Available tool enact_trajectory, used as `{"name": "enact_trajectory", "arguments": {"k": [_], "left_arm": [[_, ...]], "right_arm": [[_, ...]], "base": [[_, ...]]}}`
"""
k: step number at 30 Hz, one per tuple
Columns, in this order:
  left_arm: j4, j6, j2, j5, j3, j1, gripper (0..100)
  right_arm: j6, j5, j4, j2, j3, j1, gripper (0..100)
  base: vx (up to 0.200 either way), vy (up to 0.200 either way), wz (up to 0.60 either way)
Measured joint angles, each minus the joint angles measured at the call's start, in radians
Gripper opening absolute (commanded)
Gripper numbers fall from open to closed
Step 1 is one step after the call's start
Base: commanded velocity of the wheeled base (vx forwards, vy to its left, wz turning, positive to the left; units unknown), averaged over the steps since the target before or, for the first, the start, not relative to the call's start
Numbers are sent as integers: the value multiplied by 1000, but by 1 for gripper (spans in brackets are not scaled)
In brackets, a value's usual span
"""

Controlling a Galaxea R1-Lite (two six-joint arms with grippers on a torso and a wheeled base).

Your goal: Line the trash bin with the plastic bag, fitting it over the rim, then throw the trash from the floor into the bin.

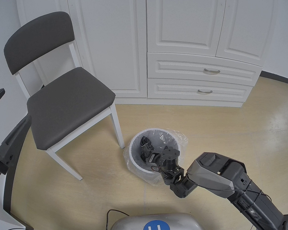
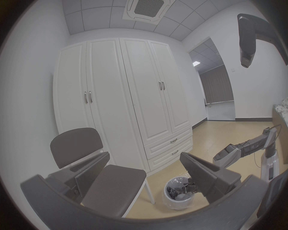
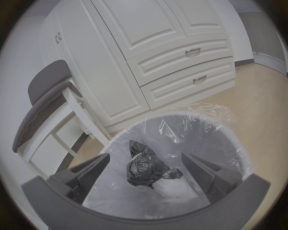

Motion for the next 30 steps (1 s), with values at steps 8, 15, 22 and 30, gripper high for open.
{"name": "enact_trajectory", "arguments": {"k": [8, 15, 22, 30], "left_arm": [[0, 0, 0, 0, 1, 0, 100], [0, 0, 0, 0, 1, 0, 100], [0, 3, -3, 0, 1, 0, 100], [0, 6, 3, 1, 3, 6, 100]], "right_arm": [[-4, 0, -6, 1, 4, 3, 100], [-188, -33, -79, -22, 79, 1, 100], [-540, -5, -218, -146, 322, -17, 100], [-722, 143, -289, -396, 708, -103, 100]], "base": [[0, 0, 0], [0, 0, 0], [0, 0, 0], [0, 0, 0]]}}
